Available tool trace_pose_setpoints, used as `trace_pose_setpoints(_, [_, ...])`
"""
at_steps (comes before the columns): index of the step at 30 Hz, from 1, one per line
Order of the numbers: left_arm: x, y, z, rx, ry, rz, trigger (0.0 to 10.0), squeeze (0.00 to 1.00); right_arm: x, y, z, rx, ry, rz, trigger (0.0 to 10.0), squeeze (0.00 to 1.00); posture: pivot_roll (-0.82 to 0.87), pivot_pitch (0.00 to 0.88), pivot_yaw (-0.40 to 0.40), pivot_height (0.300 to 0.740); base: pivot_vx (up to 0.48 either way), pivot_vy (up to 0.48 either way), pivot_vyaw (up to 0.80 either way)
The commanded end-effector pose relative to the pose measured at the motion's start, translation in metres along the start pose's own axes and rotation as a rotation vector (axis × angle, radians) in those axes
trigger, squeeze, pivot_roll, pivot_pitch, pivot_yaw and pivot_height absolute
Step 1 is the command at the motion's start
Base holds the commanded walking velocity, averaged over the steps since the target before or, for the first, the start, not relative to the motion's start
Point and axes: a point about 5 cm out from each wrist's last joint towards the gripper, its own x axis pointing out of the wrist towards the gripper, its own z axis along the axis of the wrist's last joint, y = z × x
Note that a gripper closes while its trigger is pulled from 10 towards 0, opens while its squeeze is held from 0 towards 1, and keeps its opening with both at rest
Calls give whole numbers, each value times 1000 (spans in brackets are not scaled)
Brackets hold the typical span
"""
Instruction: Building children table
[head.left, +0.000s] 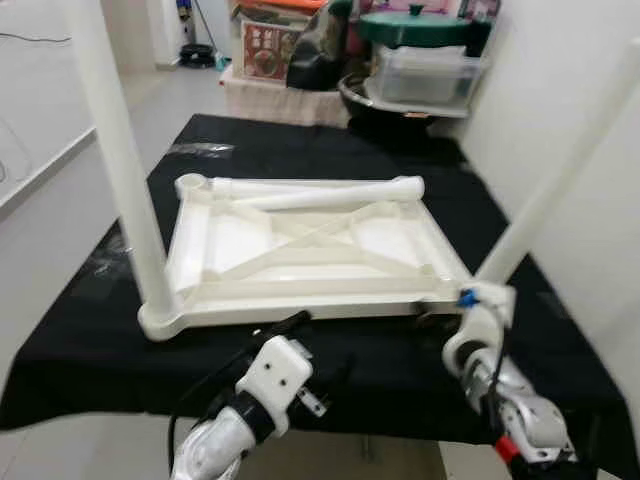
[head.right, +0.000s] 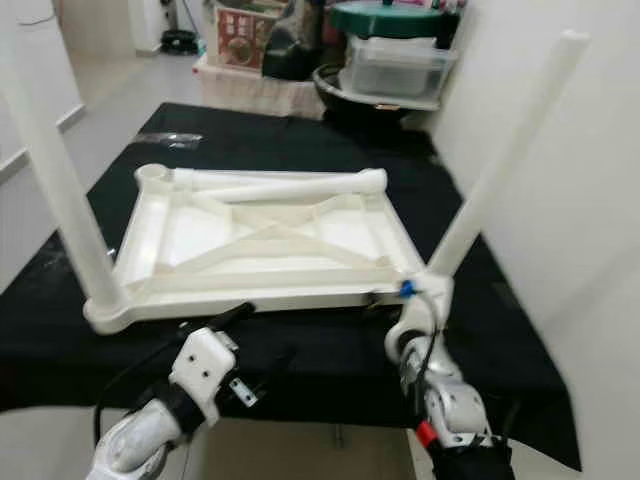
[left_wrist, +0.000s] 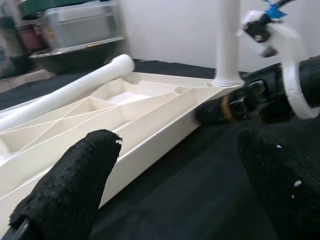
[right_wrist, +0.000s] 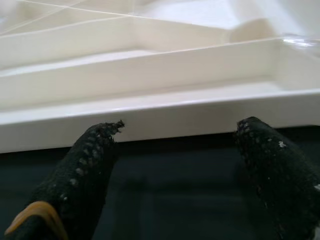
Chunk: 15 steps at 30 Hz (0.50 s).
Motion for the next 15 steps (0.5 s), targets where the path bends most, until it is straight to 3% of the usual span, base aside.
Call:
trace_pose_setpoints(1, [-1,-2,-1,-7,9,-3,10000,0,-3,15,10,-49,9,191,10000,0,77,0,-114,740,0,0,0])
trace_pose_setpoints(2, [-1,-2,-1,-7,9,-3,10000,0,-3,15,10,-49,9,191,10000,0,77,0,-114,740,0,0,0])
trace_pose_setpoints(4, [-1,-2,0,-6,9,-2,10000,0,-7,28,27,-147,49,452,10000,0,81,0,-122,740,0,0,0])
trace_pose_setpoints(6, [-1,-2,0,-5,9,-2,10000,0,-7,29,37,-189,50,520,10000,0,89,0,-129,740,0,0,0])
trace_pose_setpoints(8, [-1,-2,0,-5,9,-2,10000,0,-7,29,37,-189,50,520,10000,0,89,0,-129,740,0,0,0])
trace_pose_setpoints(9, [-1,-2,0,-4,9,-2,10000,0,0,31,53,-236,14,548,10000,0,92,0,-128,740,0,0,0])
trace_pose_setpoints(12, [-1,-2,0,-4,10,-1,10000,0,8,33,68,-285,-23,561,10000,0,94,0,-130,740,0,0,0])
trace_pose_setpoints(13, [-1,-3,0,-5,11,-2,10000,0,19,37,81,-338,-50,569,10000,0,93,0,-130,740,0,0,0])
trace_pose_setpoints(15, [-1,-3,0,-5,11,-2,10000,0,19,37,81,-338,-50,569,10000,0,93,0,-130,740,0,0,0])
